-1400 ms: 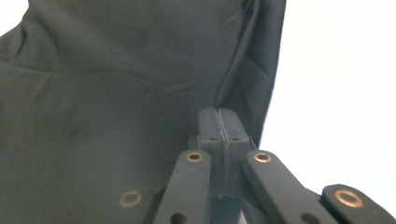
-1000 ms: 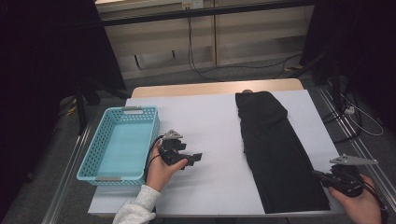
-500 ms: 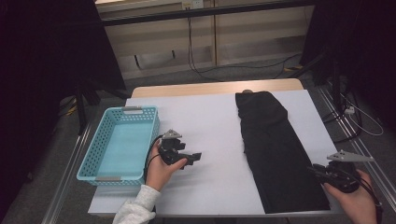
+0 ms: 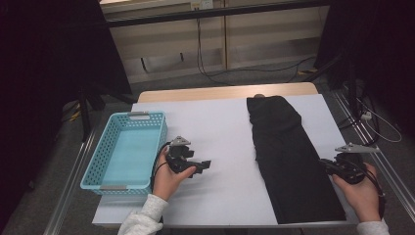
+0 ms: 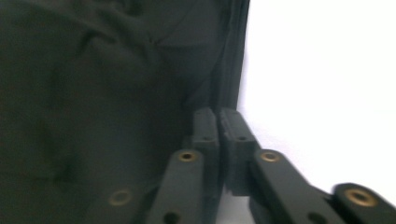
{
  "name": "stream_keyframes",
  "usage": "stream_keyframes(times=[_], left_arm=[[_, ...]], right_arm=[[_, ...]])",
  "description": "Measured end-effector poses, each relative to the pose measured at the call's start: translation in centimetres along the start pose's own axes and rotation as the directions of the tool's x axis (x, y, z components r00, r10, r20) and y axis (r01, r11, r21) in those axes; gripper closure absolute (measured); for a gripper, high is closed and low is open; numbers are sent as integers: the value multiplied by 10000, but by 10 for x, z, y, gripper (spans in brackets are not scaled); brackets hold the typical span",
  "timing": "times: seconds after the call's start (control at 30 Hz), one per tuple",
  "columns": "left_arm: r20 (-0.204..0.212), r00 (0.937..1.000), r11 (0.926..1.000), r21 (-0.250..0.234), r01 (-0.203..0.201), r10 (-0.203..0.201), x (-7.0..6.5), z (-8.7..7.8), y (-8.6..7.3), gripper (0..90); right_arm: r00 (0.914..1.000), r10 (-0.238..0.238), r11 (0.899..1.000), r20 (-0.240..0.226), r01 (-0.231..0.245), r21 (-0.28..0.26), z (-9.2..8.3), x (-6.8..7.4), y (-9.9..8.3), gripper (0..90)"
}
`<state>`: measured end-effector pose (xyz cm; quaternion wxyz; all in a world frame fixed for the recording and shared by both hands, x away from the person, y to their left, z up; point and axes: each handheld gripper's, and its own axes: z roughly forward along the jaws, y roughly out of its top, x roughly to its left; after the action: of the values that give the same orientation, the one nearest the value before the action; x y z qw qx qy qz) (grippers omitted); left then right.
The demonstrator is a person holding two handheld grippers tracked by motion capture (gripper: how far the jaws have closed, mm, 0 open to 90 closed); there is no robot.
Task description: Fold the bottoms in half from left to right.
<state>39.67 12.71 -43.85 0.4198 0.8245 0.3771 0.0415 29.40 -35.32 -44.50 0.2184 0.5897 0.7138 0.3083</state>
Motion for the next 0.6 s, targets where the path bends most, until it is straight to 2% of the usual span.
stream_keyframes(times=[0.07,0.1,0.13,0.47,0.5,0.6], left_arm=[[12,10000,10000,14,22,-22,0,0,0,152],[-19,10000,10000,28,12,-12,0,0,0,152],[-11,10000,10000,37,12,-12,0,0,0,152],[-122,9999,10000,-19,13,-13,3,-3,0,152],[-130,9999,10000,-27,27,-27,3,-3,-1,152],[-148,9999,10000,30,28,-27,4,-3,-1,151]], right_arm=[[9997,-103,9999,-212,106,132,4,1,0,900],[9997,-145,9996,-191,149,221,5,2,0,900],[9993,-383,9989,-47,384,251,5,3,1,900],[9987,-510,9982,39,508,332,-2,0,-5,900],[9986,-530,9981,43,528,314,-3,0,-4,883],[9975,-703,9975,-2,703,-108,-6,7,2,754]])
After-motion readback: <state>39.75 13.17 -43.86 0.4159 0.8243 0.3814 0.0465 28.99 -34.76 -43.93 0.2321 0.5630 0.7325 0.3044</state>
